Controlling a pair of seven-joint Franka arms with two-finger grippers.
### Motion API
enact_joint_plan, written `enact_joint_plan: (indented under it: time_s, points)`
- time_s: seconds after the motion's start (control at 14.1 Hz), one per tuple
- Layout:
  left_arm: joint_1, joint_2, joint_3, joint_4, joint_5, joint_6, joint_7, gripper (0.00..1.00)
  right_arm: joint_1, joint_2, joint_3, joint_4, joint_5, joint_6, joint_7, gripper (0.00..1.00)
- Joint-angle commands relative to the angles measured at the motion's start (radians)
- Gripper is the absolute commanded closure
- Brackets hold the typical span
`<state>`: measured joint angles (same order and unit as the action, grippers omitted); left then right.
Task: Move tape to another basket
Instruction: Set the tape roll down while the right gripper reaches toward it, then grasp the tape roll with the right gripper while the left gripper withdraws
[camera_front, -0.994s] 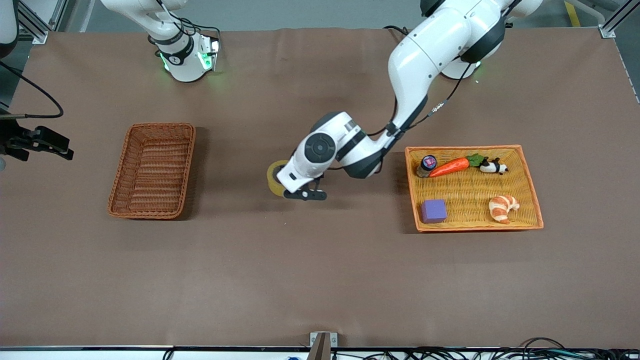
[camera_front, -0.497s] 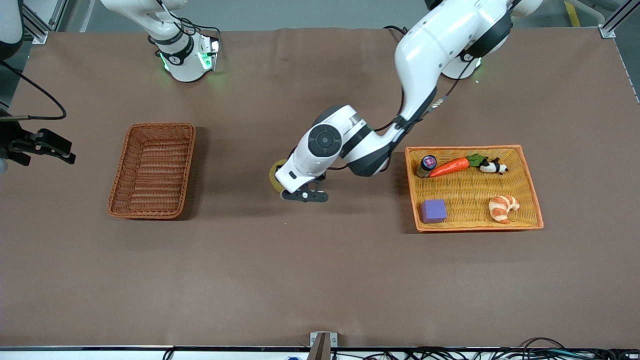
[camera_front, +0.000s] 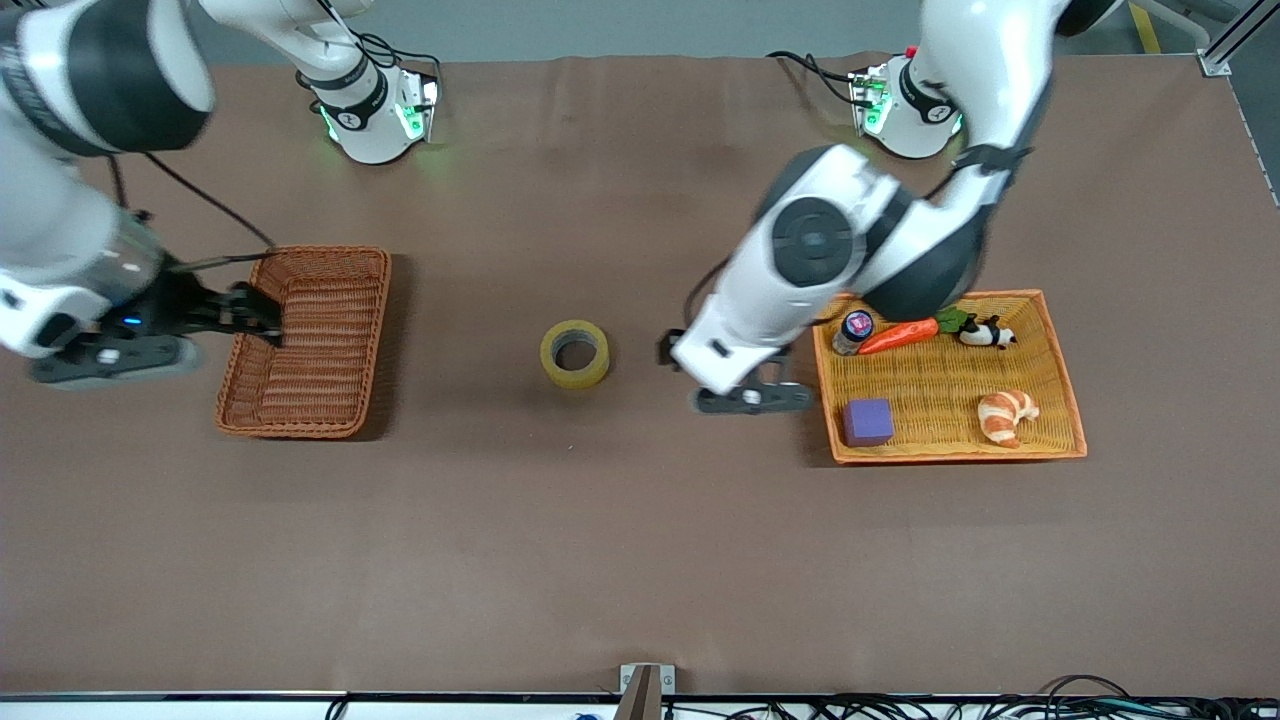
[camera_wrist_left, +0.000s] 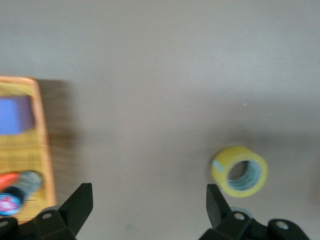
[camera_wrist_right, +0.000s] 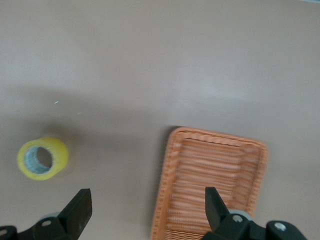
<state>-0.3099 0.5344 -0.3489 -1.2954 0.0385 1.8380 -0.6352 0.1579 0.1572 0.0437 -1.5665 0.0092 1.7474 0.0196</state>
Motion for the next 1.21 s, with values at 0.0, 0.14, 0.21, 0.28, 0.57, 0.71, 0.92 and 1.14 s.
enact_joint_plan:
  time_s: [0.0,0.14,0.21,0.28,0.57,0.71,0.92,1.14]
  points:
    - [0.09,-0.201,0.005,-0.23,0.008,0.029,0.092,0.0,0.037,-0.005,0.067,-0.157,-0.001,0.149,0.083,0.0]
    - [0.167,-0.281,-0.002,-0.304,0.006,0.059,0.187,0.0,0.093,0.008,0.102,-0.243,-0.014,0.271,0.231,0.0]
    - [0.182,-0.316,0.001,-0.327,0.004,0.06,0.237,0.0,0.136,0.037,0.114,-0.265,-0.059,0.312,0.3,0.0]
    - [0.204,-0.361,0.005,-0.352,0.003,0.058,0.273,0.0,0.169,0.07,0.116,-0.268,-0.107,0.328,0.359,0.0]
    - [0.245,-0.482,0.072,-0.4,-0.011,0.047,0.408,0.0,0.272,0.238,0.116,-0.273,-0.144,0.426,0.419,0.0]
    - [0.245,-0.528,0.123,-0.43,-0.011,0.052,0.437,0.0,0.307,0.266,0.116,-0.315,-0.144,0.507,0.419,0.0]
    - [0.242,-0.577,0.18,-0.435,-0.012,0.026,0.547,0.0,0.339,0.281,0.116,-0.412,-0.156,0.662,0.422,0.0]
    - [0.213,-0.613,0.278,-0.43,-0.089,-0.042,0.653,0.0,0.344,0.308,0.114,-0.454,-0.196,0.75,0.424,0.0]
